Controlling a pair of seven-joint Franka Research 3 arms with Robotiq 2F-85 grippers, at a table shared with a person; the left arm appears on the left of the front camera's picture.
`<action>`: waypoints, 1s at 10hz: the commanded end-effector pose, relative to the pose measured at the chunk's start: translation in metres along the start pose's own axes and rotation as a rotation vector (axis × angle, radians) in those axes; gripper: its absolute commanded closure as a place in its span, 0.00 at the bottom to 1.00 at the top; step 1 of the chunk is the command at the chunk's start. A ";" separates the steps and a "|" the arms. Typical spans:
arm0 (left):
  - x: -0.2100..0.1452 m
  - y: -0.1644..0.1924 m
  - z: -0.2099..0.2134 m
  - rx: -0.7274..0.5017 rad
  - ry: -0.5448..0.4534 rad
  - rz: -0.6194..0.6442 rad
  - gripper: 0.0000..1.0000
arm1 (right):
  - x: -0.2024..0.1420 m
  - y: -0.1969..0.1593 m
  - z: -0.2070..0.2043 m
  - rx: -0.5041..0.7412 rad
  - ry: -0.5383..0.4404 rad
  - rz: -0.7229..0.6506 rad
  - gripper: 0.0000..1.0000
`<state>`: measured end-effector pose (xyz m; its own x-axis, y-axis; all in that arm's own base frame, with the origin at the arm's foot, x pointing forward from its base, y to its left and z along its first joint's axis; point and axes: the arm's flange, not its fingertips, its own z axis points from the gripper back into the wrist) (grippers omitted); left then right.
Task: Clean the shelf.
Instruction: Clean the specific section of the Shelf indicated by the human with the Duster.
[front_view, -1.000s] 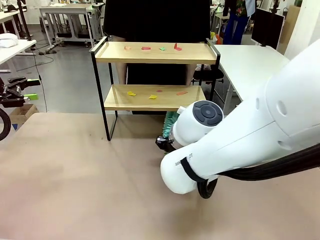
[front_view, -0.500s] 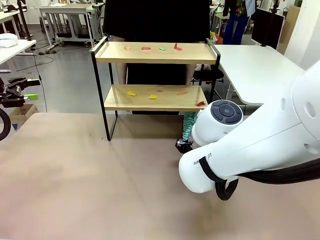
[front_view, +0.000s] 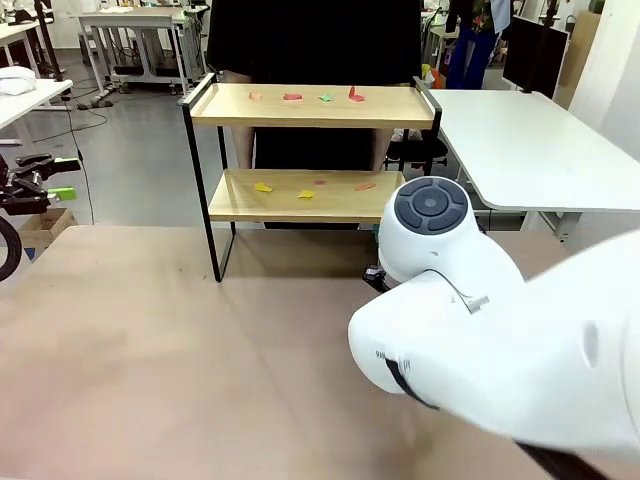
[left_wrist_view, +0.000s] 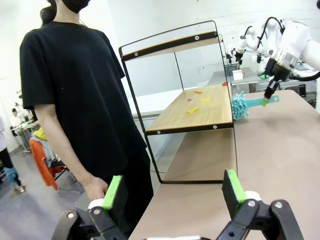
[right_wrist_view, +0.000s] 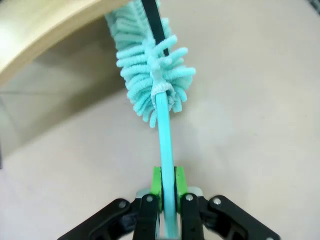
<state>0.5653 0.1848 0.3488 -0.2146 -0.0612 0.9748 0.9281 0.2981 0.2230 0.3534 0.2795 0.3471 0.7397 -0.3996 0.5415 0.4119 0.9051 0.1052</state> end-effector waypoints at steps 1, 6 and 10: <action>0.004 -0.002 0.000 0.002 -0.001 -0.004 0.00 | -0.005 -0.017 0.009 -0.117 -0.018 -0.025 0.87; 0.004 -0.002 0.000 0.002 -0.001 -0.004 0.00 | -0.004 -0.001 0.008 -0.033 -0.015 0.017 0.87; 0.004 -0.002 0.000 0.002 -0.001 -0.004 0.00 | -0.001 -0.020 0.024 0.133 -0.043 0.069 0.87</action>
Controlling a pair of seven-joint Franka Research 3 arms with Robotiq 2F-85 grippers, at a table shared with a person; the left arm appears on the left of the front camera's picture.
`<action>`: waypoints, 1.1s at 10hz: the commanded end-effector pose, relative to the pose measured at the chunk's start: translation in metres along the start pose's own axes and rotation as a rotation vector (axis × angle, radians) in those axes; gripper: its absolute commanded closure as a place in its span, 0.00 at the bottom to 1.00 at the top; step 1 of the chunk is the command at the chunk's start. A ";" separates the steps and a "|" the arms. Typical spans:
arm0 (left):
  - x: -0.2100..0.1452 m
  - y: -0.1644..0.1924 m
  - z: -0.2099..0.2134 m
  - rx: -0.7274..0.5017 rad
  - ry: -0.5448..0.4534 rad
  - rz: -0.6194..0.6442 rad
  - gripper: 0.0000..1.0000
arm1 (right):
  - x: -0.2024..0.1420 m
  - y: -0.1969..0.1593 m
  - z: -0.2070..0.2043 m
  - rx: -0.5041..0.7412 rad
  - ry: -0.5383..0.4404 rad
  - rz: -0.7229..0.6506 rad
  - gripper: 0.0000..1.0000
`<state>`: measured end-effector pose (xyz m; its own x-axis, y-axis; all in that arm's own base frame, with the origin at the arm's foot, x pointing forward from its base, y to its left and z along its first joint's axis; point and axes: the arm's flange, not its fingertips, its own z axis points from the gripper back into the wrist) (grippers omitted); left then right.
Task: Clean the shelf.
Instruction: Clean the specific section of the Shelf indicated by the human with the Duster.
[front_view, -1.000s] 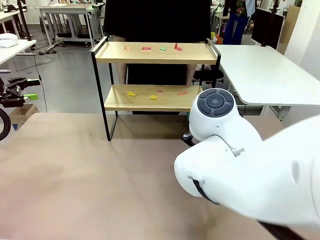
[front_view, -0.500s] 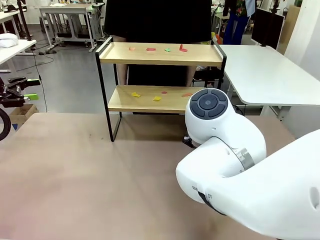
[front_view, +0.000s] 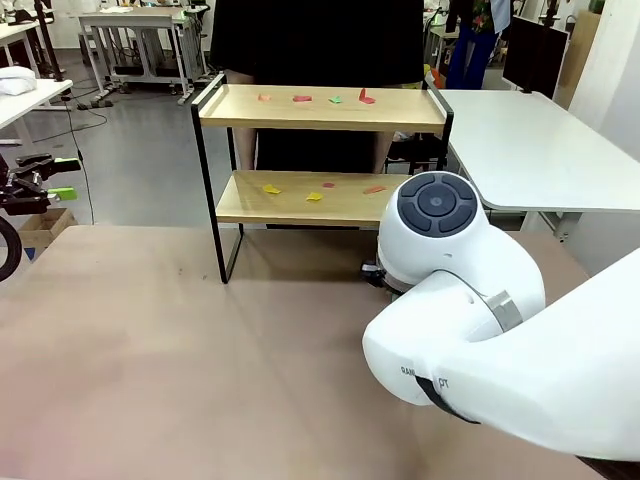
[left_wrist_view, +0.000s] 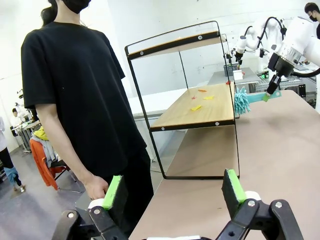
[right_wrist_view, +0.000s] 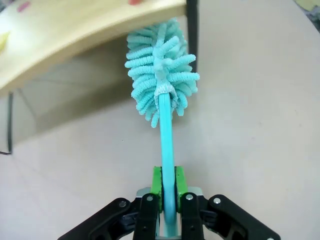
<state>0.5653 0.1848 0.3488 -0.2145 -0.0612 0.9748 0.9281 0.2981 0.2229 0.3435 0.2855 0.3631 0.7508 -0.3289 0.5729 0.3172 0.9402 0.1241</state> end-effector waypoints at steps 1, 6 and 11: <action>0.004 -0.002 0.000 0.002 -0.001 -0.004 0.00 | -0.001 -0.029 0.010 0.078 -0.021 -0.002 0.87; 0.004 -0.002 0.000 0.002 -0.001 -0.004 0.00 | 0.001 -0.048 0.027 0.240 0.072 0.083 0.87; 0.004 -0.002 0.000 0.002 -0.001 -0.004 0.00 | 0.001 -0.070 0.035 0.470 0.185 0.263 0.87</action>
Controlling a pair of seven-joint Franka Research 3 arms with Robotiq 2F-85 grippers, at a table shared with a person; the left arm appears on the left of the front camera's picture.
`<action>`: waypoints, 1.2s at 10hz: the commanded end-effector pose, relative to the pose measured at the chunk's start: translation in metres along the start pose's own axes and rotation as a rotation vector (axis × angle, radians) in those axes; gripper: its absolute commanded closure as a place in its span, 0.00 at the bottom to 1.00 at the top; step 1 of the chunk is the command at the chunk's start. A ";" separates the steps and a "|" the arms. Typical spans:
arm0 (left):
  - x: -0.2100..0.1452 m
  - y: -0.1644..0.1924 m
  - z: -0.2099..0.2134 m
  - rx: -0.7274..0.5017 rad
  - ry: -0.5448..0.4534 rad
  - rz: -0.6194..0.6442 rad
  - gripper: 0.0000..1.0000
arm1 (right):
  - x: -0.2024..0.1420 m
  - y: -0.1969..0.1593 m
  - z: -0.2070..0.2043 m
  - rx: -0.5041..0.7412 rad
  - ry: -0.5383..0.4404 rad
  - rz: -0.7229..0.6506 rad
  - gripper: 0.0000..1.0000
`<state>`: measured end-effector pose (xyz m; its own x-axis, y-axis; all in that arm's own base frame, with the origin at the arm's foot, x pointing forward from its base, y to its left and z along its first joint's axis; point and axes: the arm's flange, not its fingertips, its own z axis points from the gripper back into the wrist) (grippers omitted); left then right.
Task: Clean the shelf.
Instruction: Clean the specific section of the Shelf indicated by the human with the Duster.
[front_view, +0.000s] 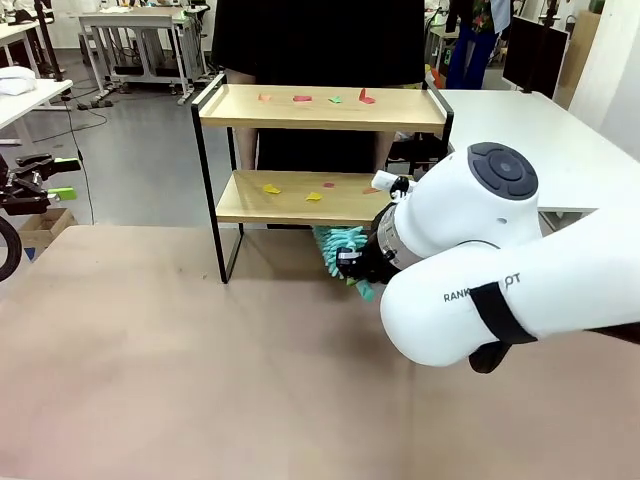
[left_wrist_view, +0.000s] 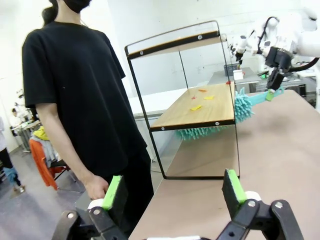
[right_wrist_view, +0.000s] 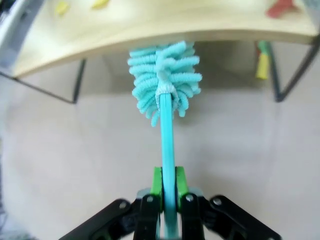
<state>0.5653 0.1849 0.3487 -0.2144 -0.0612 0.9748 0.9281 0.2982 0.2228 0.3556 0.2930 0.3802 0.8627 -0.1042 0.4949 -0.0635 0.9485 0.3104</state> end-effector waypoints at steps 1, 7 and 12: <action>0.004 -0.002 -0.001 0.001 -0.001 -0.004 0.00 | -0.039 -0.066 0.054 0.142 0.057 0.089 0.87; 0.004 -0.002 -0.001 0.001 -0.001 -0.004 0.00 | -0.047 -0.092 0.087 0.310 0.152 0.252 0.87; 0.004 -0.002 -0.001 0.001 -0.001 -0.004 0.00 | -0.055 -0.110 0.122 0.367 0.242 0.286 0.87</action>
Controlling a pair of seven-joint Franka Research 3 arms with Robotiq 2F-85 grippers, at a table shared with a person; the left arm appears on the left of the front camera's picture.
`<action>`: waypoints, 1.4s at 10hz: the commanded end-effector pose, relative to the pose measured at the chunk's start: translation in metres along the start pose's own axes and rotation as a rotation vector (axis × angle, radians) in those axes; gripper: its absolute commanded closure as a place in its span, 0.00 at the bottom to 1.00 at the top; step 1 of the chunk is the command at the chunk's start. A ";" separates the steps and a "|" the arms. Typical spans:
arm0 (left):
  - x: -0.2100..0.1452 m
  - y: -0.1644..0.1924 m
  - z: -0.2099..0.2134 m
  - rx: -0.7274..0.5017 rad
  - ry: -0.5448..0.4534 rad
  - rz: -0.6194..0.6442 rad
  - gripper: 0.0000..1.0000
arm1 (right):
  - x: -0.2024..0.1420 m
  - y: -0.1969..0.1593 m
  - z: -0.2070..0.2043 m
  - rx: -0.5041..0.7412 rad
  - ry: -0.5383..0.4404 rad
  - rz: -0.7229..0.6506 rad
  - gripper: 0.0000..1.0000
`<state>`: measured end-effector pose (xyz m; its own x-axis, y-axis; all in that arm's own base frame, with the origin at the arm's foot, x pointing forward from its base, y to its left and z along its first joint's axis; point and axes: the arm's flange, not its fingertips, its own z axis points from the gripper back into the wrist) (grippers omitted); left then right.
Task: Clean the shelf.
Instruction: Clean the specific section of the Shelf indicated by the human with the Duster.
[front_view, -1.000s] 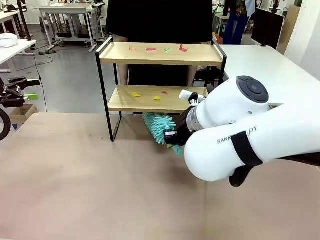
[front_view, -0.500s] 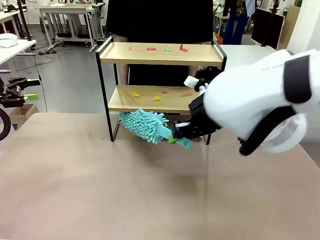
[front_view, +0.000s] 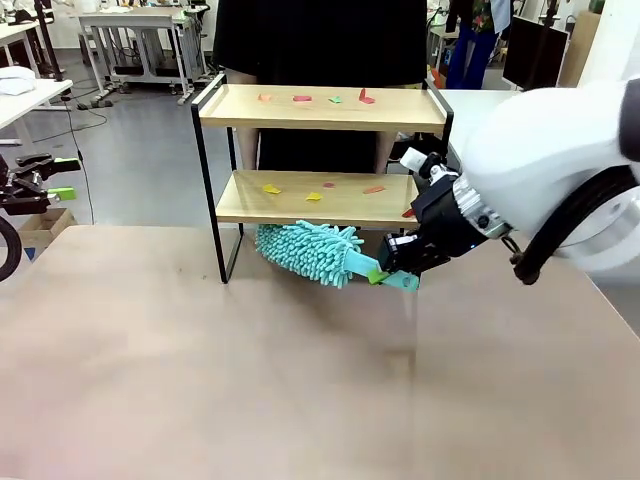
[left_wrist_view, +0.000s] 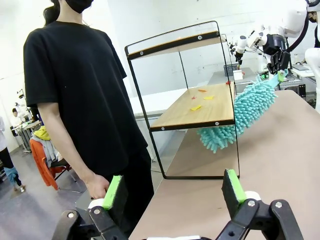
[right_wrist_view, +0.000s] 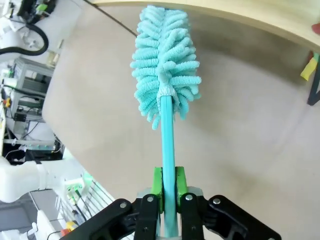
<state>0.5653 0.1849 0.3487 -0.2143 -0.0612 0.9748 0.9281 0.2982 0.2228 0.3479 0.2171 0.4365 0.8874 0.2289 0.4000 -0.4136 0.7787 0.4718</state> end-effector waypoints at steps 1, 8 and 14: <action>0.004 -0.002 -0.001 0.002 -0.001 -0.004 0.00 | -0.108 -0.011 0.048 0.041 0.036 0.041 0.87; 0.004 -0.002 -0.001 0.002 -0.001 -0.004 0.00 | -0.153 0.003 0.130 0.014 0.327 0.102 0.87; 0.004 -0.002 -0.001 0.002 -0.001 -0.004 0.00 | -0.119 0.032 0.193 -0.013 0.347 0.118 0.87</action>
<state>0.5654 0.1848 0.3488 -0.2146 -0.0613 0.9748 0.9281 0.2980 0.2231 0.1808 0.0993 0.5621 0.8468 0.4975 0.1881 -0.5286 0.7480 0.4013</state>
